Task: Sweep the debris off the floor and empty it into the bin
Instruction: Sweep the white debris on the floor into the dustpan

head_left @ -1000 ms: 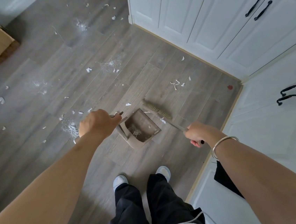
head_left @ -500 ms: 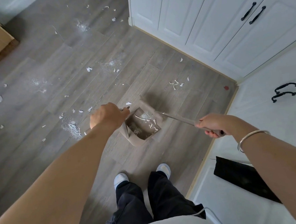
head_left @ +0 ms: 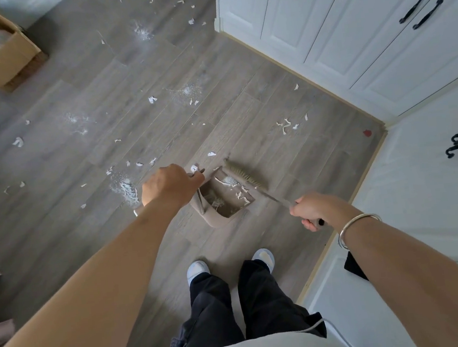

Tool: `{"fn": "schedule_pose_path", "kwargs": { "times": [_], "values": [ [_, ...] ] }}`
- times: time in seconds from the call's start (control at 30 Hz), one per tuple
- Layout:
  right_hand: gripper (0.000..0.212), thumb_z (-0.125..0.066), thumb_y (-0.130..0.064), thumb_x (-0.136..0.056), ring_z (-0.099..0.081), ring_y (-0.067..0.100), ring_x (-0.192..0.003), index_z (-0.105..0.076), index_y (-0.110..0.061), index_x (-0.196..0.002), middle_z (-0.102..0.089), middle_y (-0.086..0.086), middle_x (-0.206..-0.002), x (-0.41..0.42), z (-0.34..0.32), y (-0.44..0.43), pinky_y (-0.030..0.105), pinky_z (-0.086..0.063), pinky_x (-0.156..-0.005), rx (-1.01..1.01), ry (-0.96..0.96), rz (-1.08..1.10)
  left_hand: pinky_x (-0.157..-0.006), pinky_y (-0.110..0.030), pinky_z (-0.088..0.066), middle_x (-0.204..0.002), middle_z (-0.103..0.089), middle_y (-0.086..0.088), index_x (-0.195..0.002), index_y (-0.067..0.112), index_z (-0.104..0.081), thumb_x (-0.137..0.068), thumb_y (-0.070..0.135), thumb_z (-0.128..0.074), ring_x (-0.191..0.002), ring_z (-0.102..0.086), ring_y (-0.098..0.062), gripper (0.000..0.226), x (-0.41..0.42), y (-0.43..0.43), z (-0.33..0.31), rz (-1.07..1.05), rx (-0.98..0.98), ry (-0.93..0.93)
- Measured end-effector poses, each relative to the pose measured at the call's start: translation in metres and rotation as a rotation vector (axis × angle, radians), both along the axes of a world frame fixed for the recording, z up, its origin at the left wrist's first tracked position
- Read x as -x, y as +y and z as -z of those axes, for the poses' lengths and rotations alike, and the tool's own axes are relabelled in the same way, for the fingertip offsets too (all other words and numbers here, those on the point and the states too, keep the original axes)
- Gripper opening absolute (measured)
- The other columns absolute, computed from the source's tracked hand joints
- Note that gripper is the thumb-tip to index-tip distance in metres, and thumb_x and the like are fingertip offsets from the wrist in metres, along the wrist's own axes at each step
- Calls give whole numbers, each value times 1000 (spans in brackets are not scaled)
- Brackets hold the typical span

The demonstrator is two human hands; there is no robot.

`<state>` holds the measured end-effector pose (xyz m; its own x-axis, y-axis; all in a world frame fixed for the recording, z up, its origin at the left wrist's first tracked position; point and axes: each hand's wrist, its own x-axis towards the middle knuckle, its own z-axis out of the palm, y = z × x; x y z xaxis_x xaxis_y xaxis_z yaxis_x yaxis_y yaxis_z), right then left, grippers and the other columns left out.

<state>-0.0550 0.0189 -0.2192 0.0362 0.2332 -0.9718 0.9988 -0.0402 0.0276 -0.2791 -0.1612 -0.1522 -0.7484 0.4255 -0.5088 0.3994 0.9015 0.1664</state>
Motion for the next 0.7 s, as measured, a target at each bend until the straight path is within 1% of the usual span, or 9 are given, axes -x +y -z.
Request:
{"fn": "schedule_pose_path", "kwargs": {
  "times": [0.07,0.17,0.23,0.3,0.37,0.43,0.6,0.67,0.7],
  "values": [
    [44,-45,-27,-99,-37,8,-45,-45,-15,-141,-47,4,-65,2,-7,-5,15,-34,-43,67,30,48,-67,-32,-49,-64,-52,-3,-60,15,-46,-90,54,-46,-72,-64,-30,49,1,2,1,0,-3,-6],
    [32,-51,-24,-99,-36,5,-40,-48,-16,-130,-44,2,-62,-4,-32,-3,12,-33,-35,104,61,131,-63,-30,-46,-61,-50,-2,-59,14,-46,-91,53,-46,-64,-57,-27,50,4,4,2,0,-17,5],
    [24,-54,-27,-98,-34,4,-39,-51,-17,-119,-42,-1,-58,-11,-51,7,11,-30,-34,128,84,142,-62,-29,-44,-62,-50,-3,-59,14,-46,-90,51,-45,-64,-56,-27,49,6,3,3,-3,-26,18],
    [32,-59,-38,-93,-32,4,-40,-56,-14,-114,-42,-2,-55,-16,-67,19,10,-28,-34,122,93,135,-61,-29,-43,-62,-50,-3,-59,14,-45,-90,51,-46,-64,-55,-27,48,6,2,2,0,-31,15],
    [47,-61,-42,-91,-33,4,-41,-57,-11,-126,-45,-2,-57,-19,-73,29,10,-30,-35,58,96,144,-63,-30,-46,-61,-49,-2,-60,14,-45,-90,51,-46,-64,-56,-27,48,5,0,1,7,-28,2],
    [45,-60,-36,-94,-35,5,-41,-54,-16,-134,-47,1,-60,-15,-73,30,12,-33,-35,-21,107,104,-66,-31,-47,-62,-51,-3,-60,14,-47,-90,51,-46,-65,-58,-27,48,6,-4,-1,10,-32,-1],
    [35,-46,-29,-101,-40,11,-39,-51,-14,-132,-51,7,-59,2,-51,9,20,-32,-39,-182,176,-71,-67,-32,-48,-67,-55,-4,-59,14,-46,-91,51,-46,-66,-58,-28,49,12,-18,-5,-3,-18,12],
    [33,-45,-26,-101,-45,12,-37,-53,-11,-129,-53,7,-62,9,-36,-5,19,-35,-36,-196,158,-34,-62,-30,-45,-66,-55,-4,-59,13,-47,-90,51,-48,-60,-55,-25,49,18,-25,-5,-15,6,17],
    [34,-48,-23,-99,-49,14,-41,-54,-8,-128,-55,7,-65,10,-25,-11,20,-40,-38,-195,174,-2,-60,-30,-44,-65,-54,-4,-59,12,-48,-89,51,-49,-58,-54,-24,49,22,-29,-5,-22,17,16]
  ]
}}
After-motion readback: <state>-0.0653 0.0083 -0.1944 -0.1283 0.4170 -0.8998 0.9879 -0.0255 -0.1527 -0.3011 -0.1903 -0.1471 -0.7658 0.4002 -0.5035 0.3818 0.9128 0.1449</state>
